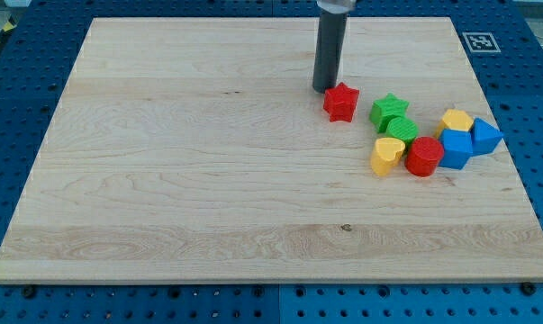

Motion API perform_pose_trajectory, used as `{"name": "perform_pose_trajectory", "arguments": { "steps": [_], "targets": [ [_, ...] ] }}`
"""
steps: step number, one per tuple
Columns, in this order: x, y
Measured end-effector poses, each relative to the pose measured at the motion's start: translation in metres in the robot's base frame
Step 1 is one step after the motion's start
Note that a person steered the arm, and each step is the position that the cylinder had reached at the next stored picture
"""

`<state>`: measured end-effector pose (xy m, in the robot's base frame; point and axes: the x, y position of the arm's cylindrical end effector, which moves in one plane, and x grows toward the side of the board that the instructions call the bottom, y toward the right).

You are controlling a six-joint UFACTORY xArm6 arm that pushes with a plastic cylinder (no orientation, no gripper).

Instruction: Move your arm to the vertical top of the blue triangle

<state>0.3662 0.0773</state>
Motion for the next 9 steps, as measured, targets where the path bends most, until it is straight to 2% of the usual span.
{"name": "perform_pose_trajectory", "arguments": {
  "steps": [1, 2, 3, 4, 6, 7, 9],
  "targets": [
    [0.039, 0.032],
    [0.058, 0.054],
    [0.048, 0.049],
    [0.016, 0.032],
    [0.008, 0.033],
    [-0.011, 0.061],
    [-0.011, 0.162]
  ]
}}
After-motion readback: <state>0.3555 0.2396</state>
